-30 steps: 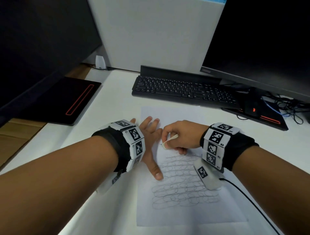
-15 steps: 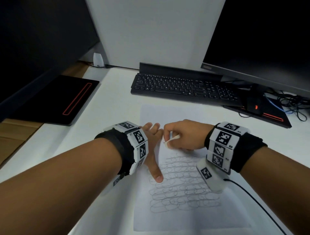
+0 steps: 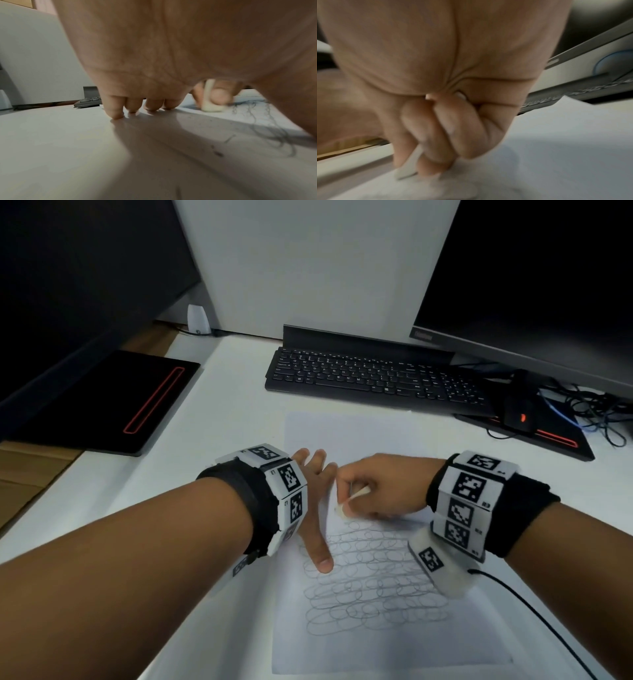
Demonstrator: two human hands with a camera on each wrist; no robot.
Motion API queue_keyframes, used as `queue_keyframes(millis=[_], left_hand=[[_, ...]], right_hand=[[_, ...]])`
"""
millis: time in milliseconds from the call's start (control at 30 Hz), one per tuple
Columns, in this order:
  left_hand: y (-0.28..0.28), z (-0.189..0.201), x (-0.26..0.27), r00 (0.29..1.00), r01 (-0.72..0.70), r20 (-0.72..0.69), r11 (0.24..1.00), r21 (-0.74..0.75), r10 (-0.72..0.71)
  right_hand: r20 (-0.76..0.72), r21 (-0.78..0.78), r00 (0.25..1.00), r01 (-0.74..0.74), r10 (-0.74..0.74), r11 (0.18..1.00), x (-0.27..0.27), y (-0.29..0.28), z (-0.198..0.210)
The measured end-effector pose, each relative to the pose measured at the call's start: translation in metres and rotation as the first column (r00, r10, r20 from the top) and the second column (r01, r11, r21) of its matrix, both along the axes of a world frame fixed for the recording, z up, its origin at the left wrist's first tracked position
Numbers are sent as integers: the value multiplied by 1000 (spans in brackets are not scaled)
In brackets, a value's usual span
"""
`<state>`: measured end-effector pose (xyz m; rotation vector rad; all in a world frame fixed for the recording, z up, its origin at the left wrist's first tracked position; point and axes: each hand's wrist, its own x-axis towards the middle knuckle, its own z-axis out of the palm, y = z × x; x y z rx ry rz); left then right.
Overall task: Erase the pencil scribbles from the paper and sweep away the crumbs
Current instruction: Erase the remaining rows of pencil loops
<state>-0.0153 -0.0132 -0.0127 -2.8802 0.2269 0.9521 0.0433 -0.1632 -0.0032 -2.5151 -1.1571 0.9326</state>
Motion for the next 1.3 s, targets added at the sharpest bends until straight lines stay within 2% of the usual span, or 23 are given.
queue_keyframes(millis=[100, 200, 333, 400, 467, 533, 633, 733, 800, 900, 1033, 1100, 1200, 1300], left_hand=[[-1, 2, 0, 1000, -1, -5, 1000, -9, 1], [1, 0, 1, 999, 23, -33, 1000, 15, -23], [-2, 5, -2, 1000, 9, -23, 1000, 16, -9], [-1, 4, -1, 1000, 8, -23, 1000, 12, -8], [0, 4, -1, 1000, 14, -28, 1000, 15, -13], [1, 3, -1, 999, 10, -32, 1000, 10, -9], [1, 4, -2, 1000, 8, -25, 1000, 3, -8], [-2, 8, -3, 1000, 12, -15, 1000, 6, -12], [-3, 8, -3, 1000, 22, -5, 1000, 13, -22], [-5, 8, -4, 1000, 16, 13, 1000, 25, -16], [-6, 12, -6, 1000, 14, 3, 1000, 23, -14], [-6, 12, -5, 1000, 17, -2, 1000, 23, -17], [-5, 11, -6, 1000, 8, 7, 1000, 17, -8], [-6, 12, -6, 1000, 13, 4, 1000, 19, -13]], right_hand=[[39, 13, 999, 2, -3, 1000, -2, 0, -1], [-47, -16, 998, -44, 43, 999, -12, -2, 1], [-4, 41, 996, 85, -84, 996, 1, -5, 3], [21, 5, 1000, 10, -11, 1000, -6, -2, 2], [-59, -15, 998, -39, 38, 999, -14, -2, 1], [-90, -6, 995, 30, -30, 1000, -10, -4, 3], [-23, 19, 994, 112, -111, 994, -2, -6, 3], [-25, -50, 1000, -10, 8, 999, -15, -3, 2], [-124, -50, 992, 31, -37, 998, -17, -4, 4], [-52, -8, 991, 126, -126, 992, -1, -6, 6], [-72, -59, 997, 22, -26, 998, -11, -3, 2], [-145, -60, 987, 55, -64, 997, -11, -5, 3], [-54, -24, 988, 144, -145, 989, 2, -8, 5], [-64, -78, 998, 23, -28, 997, -8, -4, 3]])
